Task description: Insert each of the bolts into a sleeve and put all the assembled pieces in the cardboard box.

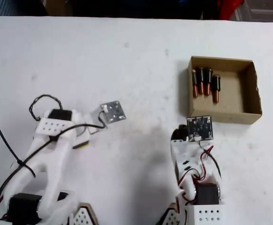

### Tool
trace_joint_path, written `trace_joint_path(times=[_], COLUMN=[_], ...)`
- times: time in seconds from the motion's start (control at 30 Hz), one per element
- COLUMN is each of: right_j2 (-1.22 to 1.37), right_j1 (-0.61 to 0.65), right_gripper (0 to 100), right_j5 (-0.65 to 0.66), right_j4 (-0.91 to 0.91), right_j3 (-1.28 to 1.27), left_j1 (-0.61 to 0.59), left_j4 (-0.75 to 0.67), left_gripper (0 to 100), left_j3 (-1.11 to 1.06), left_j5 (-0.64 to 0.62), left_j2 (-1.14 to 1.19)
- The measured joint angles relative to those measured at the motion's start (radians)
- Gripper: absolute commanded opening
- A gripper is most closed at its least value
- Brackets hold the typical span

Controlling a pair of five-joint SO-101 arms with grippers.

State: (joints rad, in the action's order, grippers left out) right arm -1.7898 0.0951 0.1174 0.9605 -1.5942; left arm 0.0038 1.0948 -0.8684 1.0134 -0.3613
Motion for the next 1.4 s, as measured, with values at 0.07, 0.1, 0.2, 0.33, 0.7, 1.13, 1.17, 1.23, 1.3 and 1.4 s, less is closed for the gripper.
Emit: trace_joint_path(times=[0.07,0.1,0.2,0.33,0.7,1.13,1.17,1.23,1.3,1.4], right_j2=[0.0,0.0,0.0,0.0,0.0,0.0,0.0,0.0,0.0,0.0], right_j1=[0.0,0.0,0.0,0.0,0.0,0.0,0.0,0.0,0.0,0.0], right_gripper=[1.7,1.7,1.7,1.7,1.7,1.7,1.7,1.7,1.7,1.7], right_j5=[0.0,0.0,0.0,0.0,0.0,0.0,0.0,0.0,0.0,0.0], right_j4=[0.0,0.0,0.0,0.0,0.0,0.0,0.0,0.0,0.0,0.0], right_j3=[0.0,0.0,0.0,0.0,0.0,0.0,0.0,0.0,0.0,0.0], left_j1=[0.0,0.0,0.0,0.0,0.0,0.0,0.0,0.0,0.0,0.0], left_j4=[0.0,0.0,0.0,0.0,-0.104,-0.144,-0.144,-0.144,-0.144,-0.144], left_gripper=[2,2,2,2,2,14,15,14,15,15], left_j3=[0.0,0.0,0.0,0.0,-0.095,-0.107,-0.107,-0.107,-0.107,-0.107], left_j5=[0.003,0.011,0.075,0.135,0.14,0.144,0.144,0.144,0.144,0.144], left_j2=[0.0,0.0,0.0,0.0,0.0,0.0,0.0,-0.002,-0.006,-0.006])
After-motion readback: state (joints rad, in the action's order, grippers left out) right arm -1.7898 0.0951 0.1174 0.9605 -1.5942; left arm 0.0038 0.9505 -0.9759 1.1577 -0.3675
